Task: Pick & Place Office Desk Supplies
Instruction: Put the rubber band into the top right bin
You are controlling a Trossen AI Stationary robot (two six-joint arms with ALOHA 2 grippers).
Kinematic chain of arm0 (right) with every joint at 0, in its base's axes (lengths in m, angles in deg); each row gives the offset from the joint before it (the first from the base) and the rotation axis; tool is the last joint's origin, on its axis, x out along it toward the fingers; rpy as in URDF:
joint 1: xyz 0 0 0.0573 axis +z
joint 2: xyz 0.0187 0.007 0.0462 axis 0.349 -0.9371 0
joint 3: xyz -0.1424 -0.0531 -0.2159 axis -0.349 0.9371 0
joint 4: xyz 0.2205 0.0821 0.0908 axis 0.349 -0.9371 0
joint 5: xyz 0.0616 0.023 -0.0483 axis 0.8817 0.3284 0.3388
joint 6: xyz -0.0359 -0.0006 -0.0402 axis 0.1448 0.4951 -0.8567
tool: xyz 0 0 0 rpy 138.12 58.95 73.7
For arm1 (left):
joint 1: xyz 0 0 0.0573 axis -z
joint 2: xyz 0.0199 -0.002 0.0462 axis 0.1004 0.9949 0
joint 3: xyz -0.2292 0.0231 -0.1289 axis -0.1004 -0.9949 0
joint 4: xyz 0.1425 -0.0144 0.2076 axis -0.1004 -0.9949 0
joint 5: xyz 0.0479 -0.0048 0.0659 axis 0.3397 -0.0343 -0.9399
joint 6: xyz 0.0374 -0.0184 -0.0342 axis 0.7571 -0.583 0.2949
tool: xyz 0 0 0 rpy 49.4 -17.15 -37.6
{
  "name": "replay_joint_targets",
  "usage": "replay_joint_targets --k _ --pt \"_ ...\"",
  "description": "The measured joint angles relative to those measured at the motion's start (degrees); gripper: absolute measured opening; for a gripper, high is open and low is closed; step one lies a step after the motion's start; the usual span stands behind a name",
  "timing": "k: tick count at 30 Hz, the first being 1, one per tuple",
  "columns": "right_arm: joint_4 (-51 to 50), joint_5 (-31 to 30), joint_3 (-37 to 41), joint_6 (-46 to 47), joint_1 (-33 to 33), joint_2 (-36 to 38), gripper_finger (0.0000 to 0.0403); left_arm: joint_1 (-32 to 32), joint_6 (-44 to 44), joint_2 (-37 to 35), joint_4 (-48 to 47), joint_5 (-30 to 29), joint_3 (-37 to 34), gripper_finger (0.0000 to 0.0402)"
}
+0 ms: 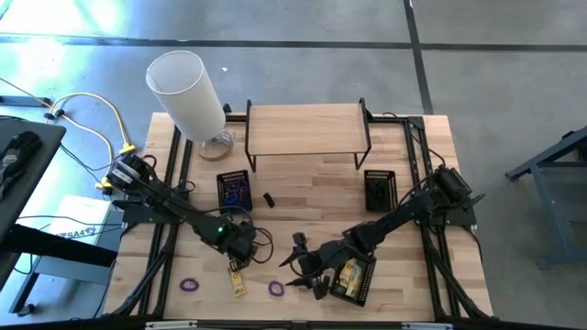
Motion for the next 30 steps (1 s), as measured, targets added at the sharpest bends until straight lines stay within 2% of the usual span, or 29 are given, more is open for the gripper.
replay_joint_targets --k 7,12,15,19,21,24,30 --pt "-3.5 1.9 0.0 2.4 -0.4 0.1 0.0231 -3.3 3.3 -4.6 0.2 -0.7 -0.2 0.0010" --pt "-8.4 -1.4 0.0 9.1 -0.8 1.2 0.0231 -3.2 8.1 -10.1 10.7 -4.4 0.1 0.0007" --pt "-9.8 -4.4 0.0 11.0 -0.9 1.7 0.0231 -1.2 12.7 -11.4 20.6 -7.8 0.3 0.0006" --pt "-8.8 -13.2 0.0 12.9 -0.7 2.1 0.0231 1.9 21.1 -10.7 29.1 -13.6 0.2 0.0006" --pt "-8.0 -15.4 0.0 15.0 -0.7 2.2 0.0231 3.3 25.2 -10.3 31.8 -16.0 0.2 0.0006" --pt "-7.0 -15.0 0.0 17.2 -0.9 2.2 0.0231 4.4 28.5 -10.1 34.4 -18.1 0.2 0.0005" --pt "-6.2 -14.7 0.0 14.9 -1.5 2.3 0.0231 4.4 31.4 -10.1 38.2 -20.9 0.2 0.0005"
